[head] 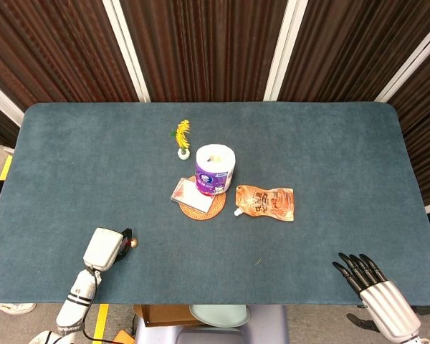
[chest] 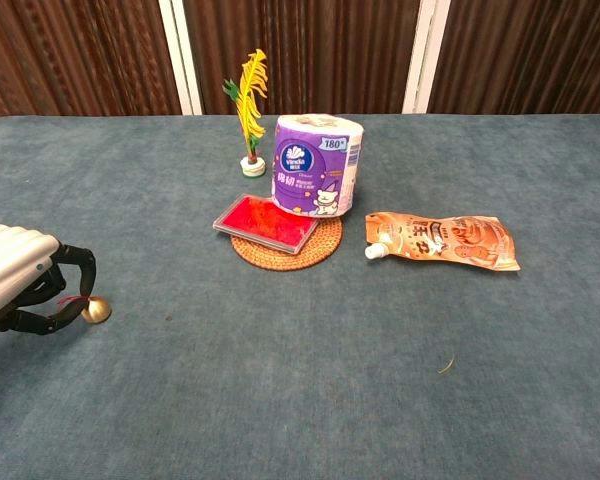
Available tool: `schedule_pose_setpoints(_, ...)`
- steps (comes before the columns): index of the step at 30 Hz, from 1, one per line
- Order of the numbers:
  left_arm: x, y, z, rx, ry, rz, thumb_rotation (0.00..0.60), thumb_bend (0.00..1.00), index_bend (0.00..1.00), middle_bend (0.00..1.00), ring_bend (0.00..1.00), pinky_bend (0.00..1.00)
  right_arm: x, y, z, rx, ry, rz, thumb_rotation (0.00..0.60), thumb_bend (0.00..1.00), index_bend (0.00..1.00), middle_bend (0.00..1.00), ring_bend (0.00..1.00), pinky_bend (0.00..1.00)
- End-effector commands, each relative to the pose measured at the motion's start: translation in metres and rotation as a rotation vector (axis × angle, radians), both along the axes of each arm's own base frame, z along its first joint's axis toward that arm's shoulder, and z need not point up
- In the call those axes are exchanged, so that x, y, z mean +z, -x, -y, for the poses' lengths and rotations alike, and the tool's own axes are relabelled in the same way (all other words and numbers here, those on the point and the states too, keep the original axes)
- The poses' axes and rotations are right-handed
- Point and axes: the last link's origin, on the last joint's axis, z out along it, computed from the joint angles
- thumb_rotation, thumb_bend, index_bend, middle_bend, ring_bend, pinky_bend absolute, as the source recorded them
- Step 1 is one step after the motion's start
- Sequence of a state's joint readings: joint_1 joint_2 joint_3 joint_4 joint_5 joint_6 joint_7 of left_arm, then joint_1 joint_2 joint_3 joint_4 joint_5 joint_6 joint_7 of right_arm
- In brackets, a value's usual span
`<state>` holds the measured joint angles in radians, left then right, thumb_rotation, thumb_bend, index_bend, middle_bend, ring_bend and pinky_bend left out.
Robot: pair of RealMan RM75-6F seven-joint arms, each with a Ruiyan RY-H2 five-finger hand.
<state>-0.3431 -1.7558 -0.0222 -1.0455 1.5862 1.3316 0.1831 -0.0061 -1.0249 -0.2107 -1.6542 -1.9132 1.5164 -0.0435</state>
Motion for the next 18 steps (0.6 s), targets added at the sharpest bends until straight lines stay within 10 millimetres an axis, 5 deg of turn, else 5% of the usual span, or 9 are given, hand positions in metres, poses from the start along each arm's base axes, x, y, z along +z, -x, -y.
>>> schedule_pose_setpoints(1,-0.0006,-0.0003,0.0003,-0.003,0.0,-0.005,0.6,0.44,0.63,0.99,0.91,1.0,0.0002,0.0001,0.0001,0.0,0.001,0.0,0.6,0.19,0.0,0.0,0.0,0.0)
schedule_pose_setpoints(18,-0.0005,-0.0055,-0.0001,-0.031,-0.021,0.02,0.6,0.48,0.88,1.0,0.93,1.0,0.0005,0.0001,-0.0002,0.002,0.002,0.002,0.6,0.19,0.0,0.0,0.0,0.0)
